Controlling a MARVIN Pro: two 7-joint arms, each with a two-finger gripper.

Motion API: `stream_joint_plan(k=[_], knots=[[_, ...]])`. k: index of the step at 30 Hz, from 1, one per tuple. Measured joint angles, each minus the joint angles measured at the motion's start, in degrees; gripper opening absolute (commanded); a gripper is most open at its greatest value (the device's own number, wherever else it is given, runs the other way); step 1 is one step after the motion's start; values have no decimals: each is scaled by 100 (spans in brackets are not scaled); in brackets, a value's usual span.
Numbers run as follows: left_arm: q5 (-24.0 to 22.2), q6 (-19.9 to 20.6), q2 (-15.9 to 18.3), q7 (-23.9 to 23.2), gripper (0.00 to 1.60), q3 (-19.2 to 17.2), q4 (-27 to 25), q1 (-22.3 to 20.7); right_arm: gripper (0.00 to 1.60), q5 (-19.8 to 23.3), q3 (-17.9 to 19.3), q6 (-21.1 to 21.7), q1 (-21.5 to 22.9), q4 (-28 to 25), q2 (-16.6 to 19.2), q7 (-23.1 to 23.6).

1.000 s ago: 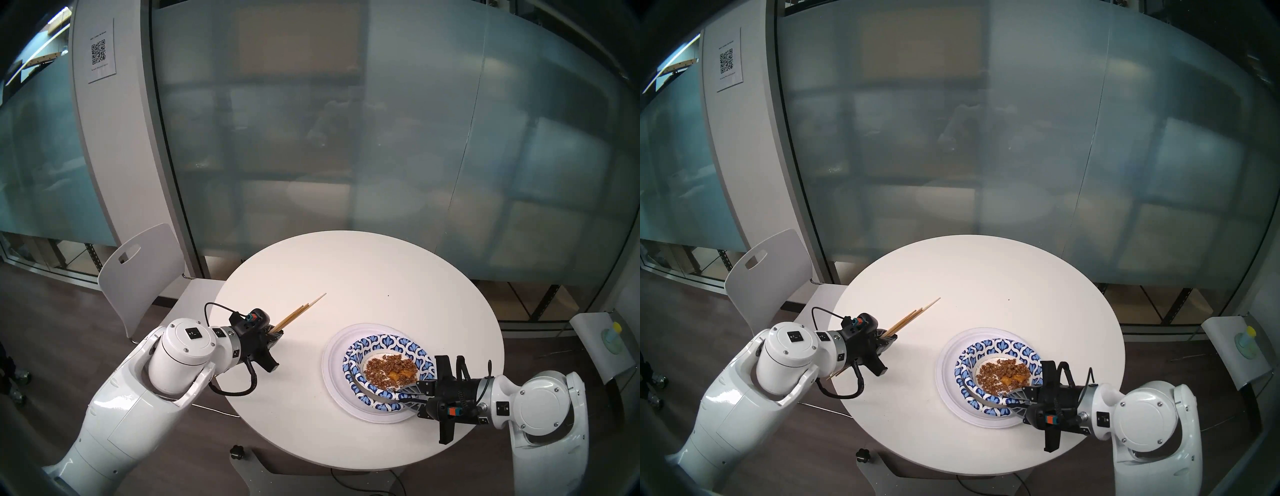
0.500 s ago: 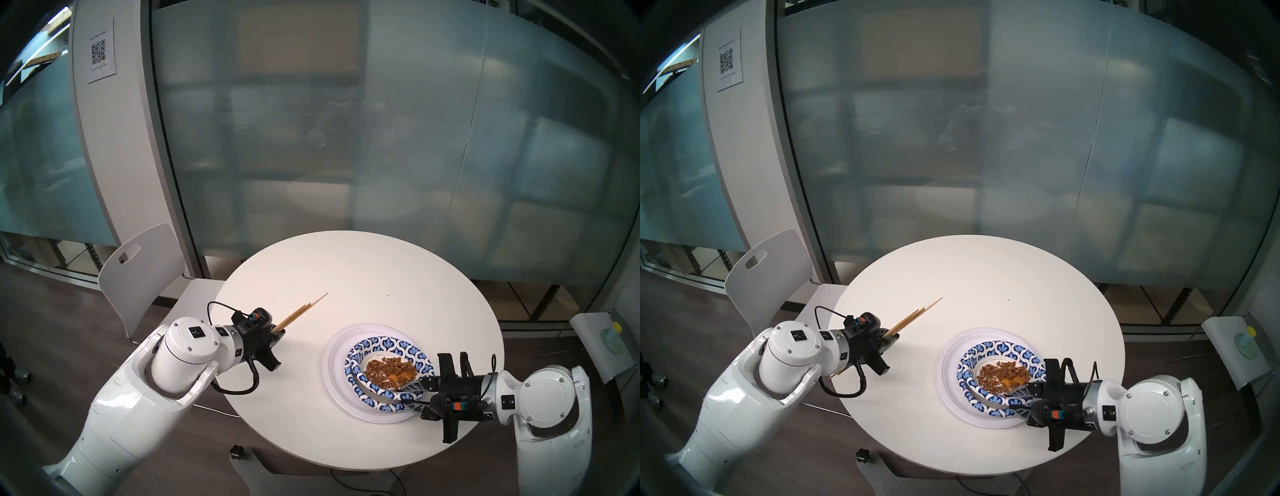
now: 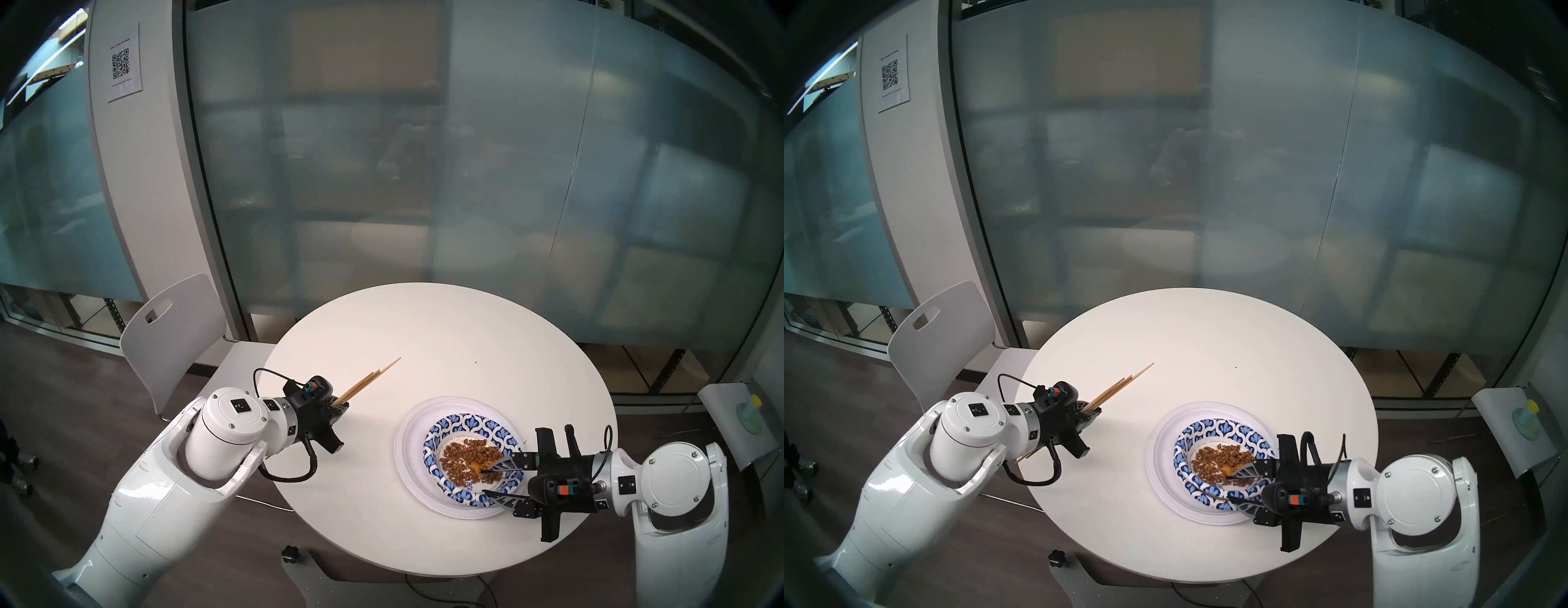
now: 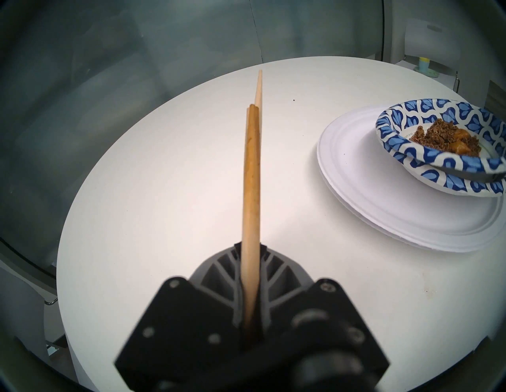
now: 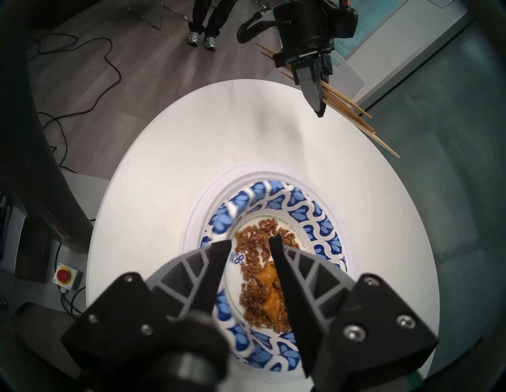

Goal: Stack the plates into one stack

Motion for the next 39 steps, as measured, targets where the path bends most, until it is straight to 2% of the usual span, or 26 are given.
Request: stream_joint_plan(k=[8, 11, 13, 18, 22, 29, 39], knots=[[-45, 1, -1, -8, 0, -38, -2, 1, 95, 47, 94, 66, -77, -107, -76, 49], [-64, 8, -1, -14, 0, -55, -18, 1, 99, 154, 215, 97, -161, -180, -170, -14], [-84, 20, -2, -25, 0, -67, -42, 1, 100, 246, 307, 112, -212, -211, -248, -87], [-130, 126, -4, -90, 0, -74, -177, 1, 89, 506, 571, 87, -367, -242, -525, -434], [-137, 209, -10, -133, 0, -18, -304, 1, 90, 781, 738, 16, -493, -204, -752, -757], [-101, 354, -37, -167, 0, 281, -612, 8, 97, 1276, 1118, -232, -777, -82, -1222, -1255], [148, 551, -111, -50, 0, 791, -897, -25, 105, 1960, 1674, -682, -1187, 50, -1803, -1730]])
